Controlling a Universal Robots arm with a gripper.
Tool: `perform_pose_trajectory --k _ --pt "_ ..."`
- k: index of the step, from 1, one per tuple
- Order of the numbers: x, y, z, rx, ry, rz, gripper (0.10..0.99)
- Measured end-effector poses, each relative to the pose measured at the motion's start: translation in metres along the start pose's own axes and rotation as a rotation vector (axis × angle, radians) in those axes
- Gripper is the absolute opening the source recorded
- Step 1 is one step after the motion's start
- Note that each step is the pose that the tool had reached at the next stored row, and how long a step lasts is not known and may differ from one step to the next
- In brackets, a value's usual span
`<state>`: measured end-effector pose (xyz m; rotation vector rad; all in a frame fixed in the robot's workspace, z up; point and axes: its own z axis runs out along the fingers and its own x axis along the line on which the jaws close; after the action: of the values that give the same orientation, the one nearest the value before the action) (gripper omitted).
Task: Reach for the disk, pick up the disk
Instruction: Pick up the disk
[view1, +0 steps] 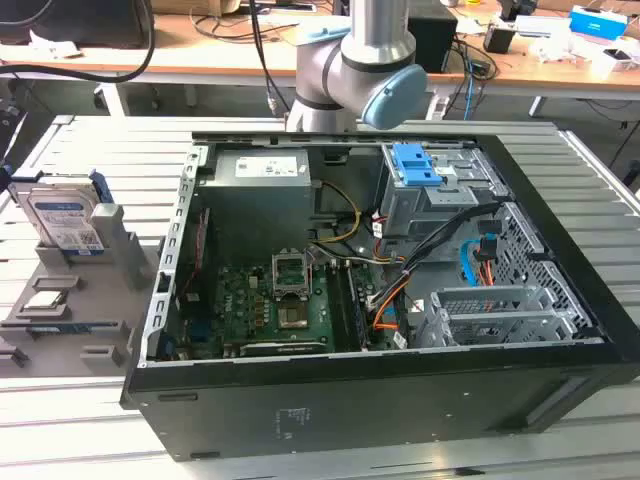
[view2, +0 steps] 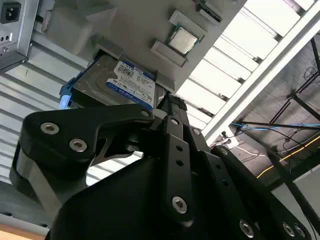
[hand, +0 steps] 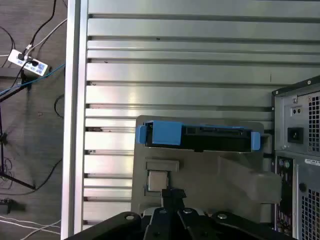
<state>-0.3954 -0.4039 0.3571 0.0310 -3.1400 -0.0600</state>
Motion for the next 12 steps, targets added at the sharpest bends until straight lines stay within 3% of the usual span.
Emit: perform_pose_trajectory --k 6,8,12 --pt "0.0000 0.0000 0.0000 0.000 0.0082 -0.215 0.106" --pt "0.0000 0.0000 0.0000 0.000 0.0098 -0.257 0.106" --pt "0.0000 0.0000 0.0000 0.000 0.0161 -0.423 0.106"
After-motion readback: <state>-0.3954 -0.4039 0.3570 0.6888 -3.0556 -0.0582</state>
